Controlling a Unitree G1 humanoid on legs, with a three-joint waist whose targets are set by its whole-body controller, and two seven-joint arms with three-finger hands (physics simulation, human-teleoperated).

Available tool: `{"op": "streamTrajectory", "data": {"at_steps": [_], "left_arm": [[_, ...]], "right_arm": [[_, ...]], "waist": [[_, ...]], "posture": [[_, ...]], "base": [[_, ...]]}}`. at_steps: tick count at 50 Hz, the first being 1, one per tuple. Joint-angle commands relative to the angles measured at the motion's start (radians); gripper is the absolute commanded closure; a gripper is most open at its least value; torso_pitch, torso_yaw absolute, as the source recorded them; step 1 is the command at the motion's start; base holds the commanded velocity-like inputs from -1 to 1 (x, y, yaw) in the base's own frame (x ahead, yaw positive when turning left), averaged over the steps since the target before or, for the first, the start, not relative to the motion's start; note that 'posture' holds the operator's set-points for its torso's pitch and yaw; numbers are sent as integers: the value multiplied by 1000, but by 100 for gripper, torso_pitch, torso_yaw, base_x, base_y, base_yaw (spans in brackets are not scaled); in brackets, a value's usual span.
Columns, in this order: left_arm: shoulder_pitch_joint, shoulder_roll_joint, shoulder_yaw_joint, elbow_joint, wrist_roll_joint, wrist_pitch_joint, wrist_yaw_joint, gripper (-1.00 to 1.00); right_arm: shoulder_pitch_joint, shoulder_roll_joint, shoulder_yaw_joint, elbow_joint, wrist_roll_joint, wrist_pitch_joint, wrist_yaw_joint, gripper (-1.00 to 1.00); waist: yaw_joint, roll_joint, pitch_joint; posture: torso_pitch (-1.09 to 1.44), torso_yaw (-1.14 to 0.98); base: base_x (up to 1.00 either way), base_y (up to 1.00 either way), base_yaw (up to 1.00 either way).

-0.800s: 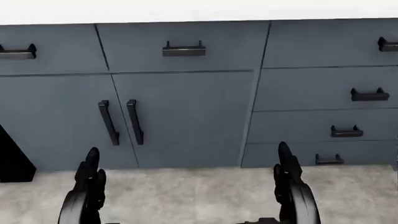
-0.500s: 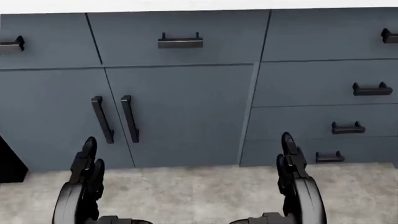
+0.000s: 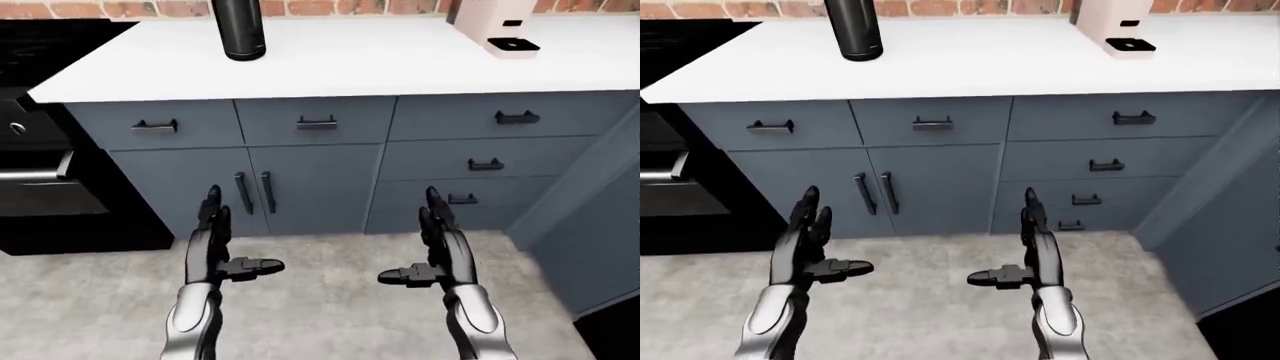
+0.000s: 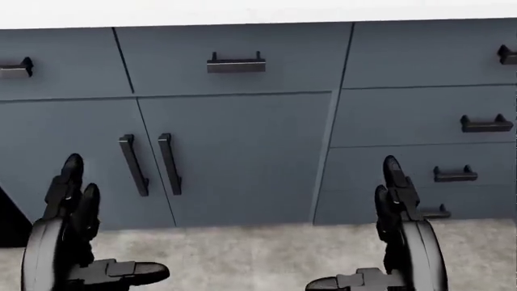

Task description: Close the lid of the electric kettle.

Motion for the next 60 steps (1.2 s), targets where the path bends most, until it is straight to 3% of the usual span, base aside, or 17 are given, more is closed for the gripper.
{"op": "streamTrajectory", "data": {"at_steps": [1,8,14,19,23,25,29,33,37,43,46,49,52,60], "left_arm": [[-14,12,24,-108,-28,35,5,-100],[-23,56,172,-414,-144,279,21,-100],[-69,112,327,-663,-280,513,72,-100],[-102,174,453,-721,-387,595,115,-100],[-128,247,578,-756,-534,659,182,-100],[-143,301,659,-775,-654,698,240,-100],[-129,438,800,-788,-925,711,390,-100],[-67,586,925,-786,-1164,662,525,-100],[-29,618,949,-759,-1166,620,523,-100],[-16,615,961,-747,-1146,612,508,-100],[-18,598,936,-750,-1115,609,497,-100],[-21,591,929,-753,-1109,613,493,-100],[-24,574,904,-754,-1071,609,474,-100],[-27,566,903,-769,-1052,621,467,-100]], "right_arm": [[-10,-8,-25,-92,12,14,6,-100],[27,-22,-133,-381,52,198,43,-100],[32,-32,-297,-585,126,348,91,-100],[16,-52,-460,-771,214,509,120,-100],[1,-96,-589,-870,323,609,118,-100],[31,-176,-638,-871,455,598,40,-100],[173,-420,-721,-872,804,485,-214,-100],[264,-515,-813,-872,949,411,-285,-100],[297,-544,-870,-872,1003,390,-299,-100],[265,-484,-834,-872,925,410,-256,-100],[254,-457,-817,-872,886,419,-235,-100],[249,-443,-828,-872,893,432,-227,-100],[249,-449,-817,-872,887,430,-232,-100],[254,-444,-800,-872,822,437,-221,-100]], "waist": [[1,1,-19],[0,1,-13],[0,4,-7],[2,6,-2],[2,8,7],[0,8,11],[0,4,22],[-1,7,34],[-1,8,44],[-3,10,45],[-4,9,44],[-3,9,40],[-2,9,38],[-4,9,33]], "posture": [[0,0],[0,0],[0,0],[0,0],[0,0],[0,0],[0,0],[0,0],[0,0],[0,0],[0,0],[0,0],[0,0],[0,0]], "base": [[0,0,0],[0,0,0],[0,0,0],[0,0,0],[0,0,0],[0,0,0],[0,0,0],[0,0,0],[0,0,0],[0,0,0],[0,0,0],[0,0,0],[0,0,0],[0,0,0]]}}
